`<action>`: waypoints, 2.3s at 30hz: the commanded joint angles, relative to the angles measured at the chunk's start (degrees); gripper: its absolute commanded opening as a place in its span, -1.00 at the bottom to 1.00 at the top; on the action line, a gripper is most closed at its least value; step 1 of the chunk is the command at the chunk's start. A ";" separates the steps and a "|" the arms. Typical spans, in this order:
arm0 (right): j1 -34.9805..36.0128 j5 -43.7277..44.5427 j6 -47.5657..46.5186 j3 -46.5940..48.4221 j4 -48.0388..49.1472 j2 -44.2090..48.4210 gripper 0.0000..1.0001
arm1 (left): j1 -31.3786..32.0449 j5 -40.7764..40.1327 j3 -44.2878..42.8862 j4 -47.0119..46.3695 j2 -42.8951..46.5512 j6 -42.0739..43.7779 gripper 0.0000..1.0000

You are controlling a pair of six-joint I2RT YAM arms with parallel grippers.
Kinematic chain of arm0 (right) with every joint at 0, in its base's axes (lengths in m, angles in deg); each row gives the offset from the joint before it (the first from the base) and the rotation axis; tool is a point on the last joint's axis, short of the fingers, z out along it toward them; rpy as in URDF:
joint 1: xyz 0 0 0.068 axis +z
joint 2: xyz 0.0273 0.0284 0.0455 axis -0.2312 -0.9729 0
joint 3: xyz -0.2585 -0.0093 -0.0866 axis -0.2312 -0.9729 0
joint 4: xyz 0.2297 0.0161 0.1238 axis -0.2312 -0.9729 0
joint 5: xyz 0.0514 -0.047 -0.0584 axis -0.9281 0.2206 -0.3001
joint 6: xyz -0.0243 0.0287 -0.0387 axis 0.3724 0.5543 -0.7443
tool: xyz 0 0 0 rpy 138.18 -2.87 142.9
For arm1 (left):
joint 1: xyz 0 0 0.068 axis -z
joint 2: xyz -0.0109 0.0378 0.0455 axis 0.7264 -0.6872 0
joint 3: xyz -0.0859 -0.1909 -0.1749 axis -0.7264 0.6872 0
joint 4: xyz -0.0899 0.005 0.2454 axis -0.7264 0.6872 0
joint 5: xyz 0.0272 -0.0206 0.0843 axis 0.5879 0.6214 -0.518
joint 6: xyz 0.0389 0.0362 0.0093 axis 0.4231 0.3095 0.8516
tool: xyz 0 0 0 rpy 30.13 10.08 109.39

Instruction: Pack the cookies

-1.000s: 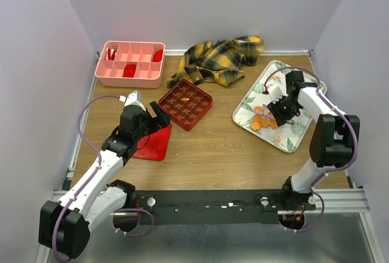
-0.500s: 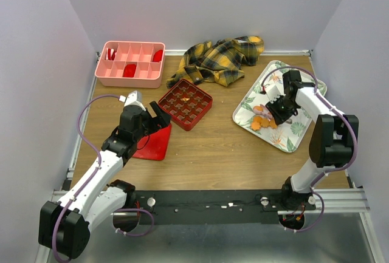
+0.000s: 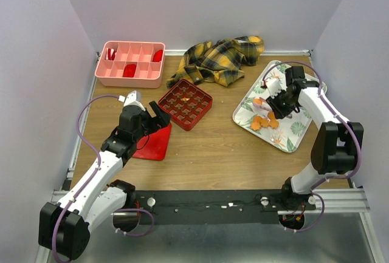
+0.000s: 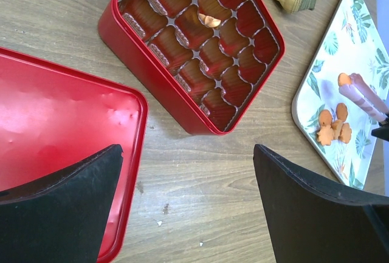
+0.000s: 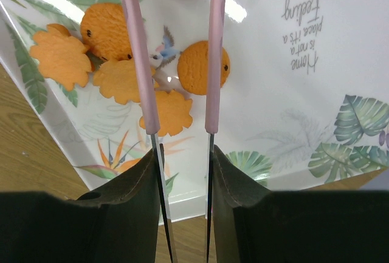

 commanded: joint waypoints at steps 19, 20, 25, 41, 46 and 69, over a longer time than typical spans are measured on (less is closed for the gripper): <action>29.73 -7.51 -2.32 24.40 -1.40 -9.80 -0.45 | -0.72 -1.27 -1.10 3.49 1.98 0.99 0.97; 30.78 -6.98 -2.41 25.89 -0.79 -10.78 -0.45 | -0.72 -1.44 -1.28 3.84 2.16 1.17 0.97; 36.06 -6.36 -1.80 31.00 -0.78 -16.75 -0.45 | -0.98 -2.49 -1.46 5.68 3.13 1.61 0.97; 38.79 -3.29 -1.44 38.30 -1.93 -25.99 -0.41 | -1.77 -2.67 -0.23 5.95 4.27 2.31 0.97; 38.88 -3.02 -1.18 38.30 -2.28 -26.87 -0.37 | -1.95 -2.24 -0.05 5.60 4.19 2.31 0.97; 38.97 -1.88 0.23 40.06 -2.01 -30.39 -0.16 | -2.48 -2.06 0.21 6.21 5.41 2.22 0.98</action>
